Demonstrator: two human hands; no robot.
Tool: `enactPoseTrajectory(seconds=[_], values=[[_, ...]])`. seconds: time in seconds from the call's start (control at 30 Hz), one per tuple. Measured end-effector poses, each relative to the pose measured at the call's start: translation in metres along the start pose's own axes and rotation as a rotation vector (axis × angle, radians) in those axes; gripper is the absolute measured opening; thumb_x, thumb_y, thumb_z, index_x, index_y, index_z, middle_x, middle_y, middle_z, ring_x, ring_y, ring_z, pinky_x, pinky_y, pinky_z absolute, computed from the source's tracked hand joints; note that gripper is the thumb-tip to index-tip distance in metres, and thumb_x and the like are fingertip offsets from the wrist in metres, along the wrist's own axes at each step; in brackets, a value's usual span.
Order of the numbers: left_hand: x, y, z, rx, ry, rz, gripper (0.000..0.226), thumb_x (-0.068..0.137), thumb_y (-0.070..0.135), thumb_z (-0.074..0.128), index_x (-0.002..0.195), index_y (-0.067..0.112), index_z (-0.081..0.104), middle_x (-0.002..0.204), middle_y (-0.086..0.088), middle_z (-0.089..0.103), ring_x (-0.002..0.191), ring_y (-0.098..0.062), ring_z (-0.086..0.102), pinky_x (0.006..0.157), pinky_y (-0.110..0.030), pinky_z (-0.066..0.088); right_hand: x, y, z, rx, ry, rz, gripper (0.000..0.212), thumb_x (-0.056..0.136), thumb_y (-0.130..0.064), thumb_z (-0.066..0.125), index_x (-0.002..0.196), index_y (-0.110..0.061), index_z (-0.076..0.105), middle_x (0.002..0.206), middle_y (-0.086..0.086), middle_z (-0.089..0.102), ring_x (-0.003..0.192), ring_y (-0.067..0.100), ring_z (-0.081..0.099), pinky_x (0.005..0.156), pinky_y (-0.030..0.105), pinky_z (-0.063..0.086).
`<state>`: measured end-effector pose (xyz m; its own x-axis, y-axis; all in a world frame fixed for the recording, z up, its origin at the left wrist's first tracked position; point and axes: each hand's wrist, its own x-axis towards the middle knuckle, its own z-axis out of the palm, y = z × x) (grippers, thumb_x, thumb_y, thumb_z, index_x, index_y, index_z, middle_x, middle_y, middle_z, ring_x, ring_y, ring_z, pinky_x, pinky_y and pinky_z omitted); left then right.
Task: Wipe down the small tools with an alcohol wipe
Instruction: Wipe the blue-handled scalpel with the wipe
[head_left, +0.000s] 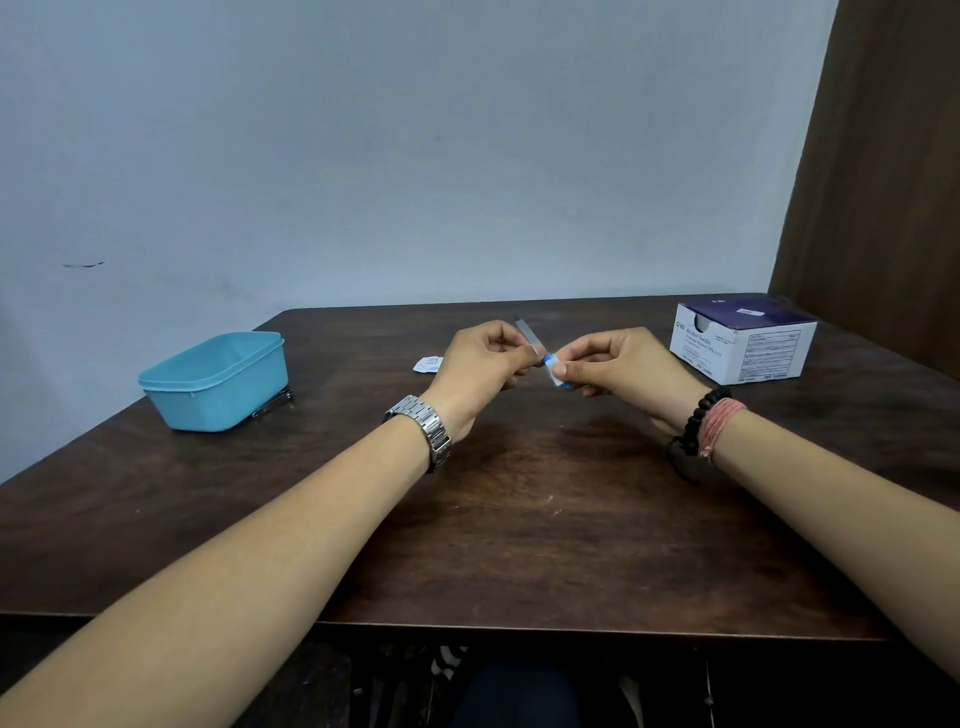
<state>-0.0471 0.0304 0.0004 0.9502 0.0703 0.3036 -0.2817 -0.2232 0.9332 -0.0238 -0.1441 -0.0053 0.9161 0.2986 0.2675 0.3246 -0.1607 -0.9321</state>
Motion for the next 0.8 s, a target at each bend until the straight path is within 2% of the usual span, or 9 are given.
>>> enactPoseTrajectory(seconds=[0.17,0.37,0.6,0.8], values=[[-0.0024,-0.0007,0.003,0.008,-0.052,0.002,0.018,0.083,0.014,0.073,0.07,0.017,0.061,0.066,0.005,0.058,0.066,-0.007,0.053,0.063,-0.021,0.048,0.0001,-0.0006,0.0002,0.012,-0.016,-0.027,0.012,0.08,-0.008,0.076,0.09,-0.005,0.071,0.074,0.008,0.072,0.067,0.012,0.066,0.065,0.019,0.055],[0.001,-0.0002,-0.0009,-0.04,0.02,-0.014,0.015,0.084,0.014,0.072,0.074,0.016,0.061,0.067,0.005,0.058,0.065,-0.008,0.052,0.062,-0.023,0.046,-0.0012,-0.0016,0.0017,-0.056,-0.032,-0.011,0.013,0.08,-0.008,0.076,0.091,-0.003,0.071,0.07,0.005,0.072,0.062,0.007,0.064,0.061,0.015,0.051],[-0.0022,-0.0011,0.0029,0.01,-0.065,-0.013,0.017,0.085,0.017,0.072,0.074,0.018,0.06,0.07,0.005,0.057,0.069,-0.007,0.053,0.064,-0.023,0.046,0.0004,0.0004,0.0012,-0.031,-0.009,-0.022,0.012,0.081,-0.012,0.076,0.09,-0.006,0.072,0.077,0.01,0.072,0.066,0.009,0.065,0.066,0.019,0.053],[0.001,0.0002,-0.0008,0.005,0.007,-0.012,0.013,0.084,0.02,0.073,0.076,0.018,0.063,0.073,0.006,0.062,0.071,-0.007,0.055,0.066,-0.025,0.047,0.0003,-0.0002,0.0022,-0.038,-0.018,0.009,0.016,0.08,-0.011,0.076,0.091,-0.001,0.071,0.072,0.005,0.072,0.065,0.009,0.065,0.062,0.016,0.05]])
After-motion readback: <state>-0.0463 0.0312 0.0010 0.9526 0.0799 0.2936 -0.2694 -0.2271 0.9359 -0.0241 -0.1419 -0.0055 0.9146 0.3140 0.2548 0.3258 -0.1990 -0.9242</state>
